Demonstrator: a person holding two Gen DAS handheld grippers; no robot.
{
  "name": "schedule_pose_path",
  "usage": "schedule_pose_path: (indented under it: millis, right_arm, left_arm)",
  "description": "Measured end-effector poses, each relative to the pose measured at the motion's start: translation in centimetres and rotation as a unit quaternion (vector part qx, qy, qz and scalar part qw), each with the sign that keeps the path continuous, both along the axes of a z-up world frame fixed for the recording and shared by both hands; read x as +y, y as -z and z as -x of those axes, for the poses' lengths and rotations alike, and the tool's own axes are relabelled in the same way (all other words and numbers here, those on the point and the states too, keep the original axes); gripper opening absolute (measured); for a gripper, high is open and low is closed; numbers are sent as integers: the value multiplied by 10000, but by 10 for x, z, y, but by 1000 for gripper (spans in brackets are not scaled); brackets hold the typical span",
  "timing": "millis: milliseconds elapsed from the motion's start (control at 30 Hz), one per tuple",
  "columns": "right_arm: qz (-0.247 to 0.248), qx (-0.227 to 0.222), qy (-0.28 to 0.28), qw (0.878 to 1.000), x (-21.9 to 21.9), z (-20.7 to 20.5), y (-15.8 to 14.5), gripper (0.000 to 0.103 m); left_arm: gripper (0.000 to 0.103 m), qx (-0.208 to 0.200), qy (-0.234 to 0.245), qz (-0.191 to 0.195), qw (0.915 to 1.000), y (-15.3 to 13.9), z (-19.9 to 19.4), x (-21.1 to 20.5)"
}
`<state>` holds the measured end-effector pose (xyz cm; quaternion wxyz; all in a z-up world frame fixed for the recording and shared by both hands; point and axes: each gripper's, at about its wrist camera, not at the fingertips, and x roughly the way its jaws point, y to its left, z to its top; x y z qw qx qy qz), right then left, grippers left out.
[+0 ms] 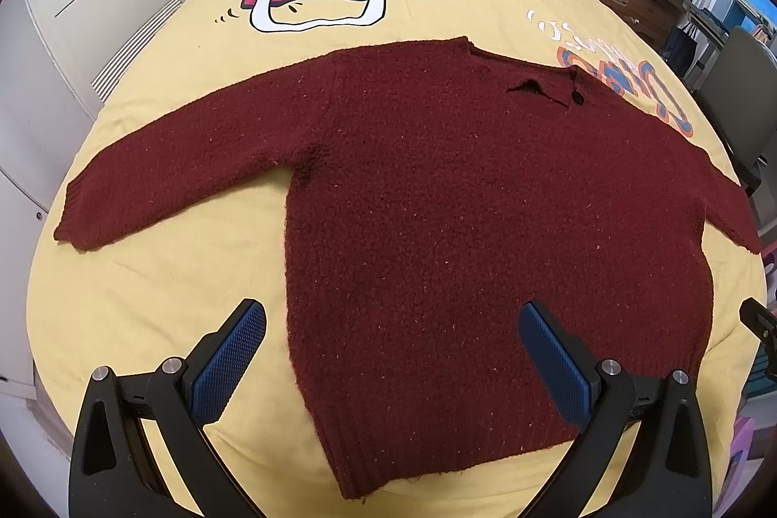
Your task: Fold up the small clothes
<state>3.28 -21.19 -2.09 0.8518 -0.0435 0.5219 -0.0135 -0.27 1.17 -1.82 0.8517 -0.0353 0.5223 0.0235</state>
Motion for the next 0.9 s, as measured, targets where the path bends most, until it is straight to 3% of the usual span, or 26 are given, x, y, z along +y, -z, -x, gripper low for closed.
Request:
schedule_pose_path:
  millis: [900]
  right_arm:
    - [-138,-6,-49,9999,-6,-6,1,103]
  left_arm:
    - [102,-11,45,-19,10000,-4,-4,0]
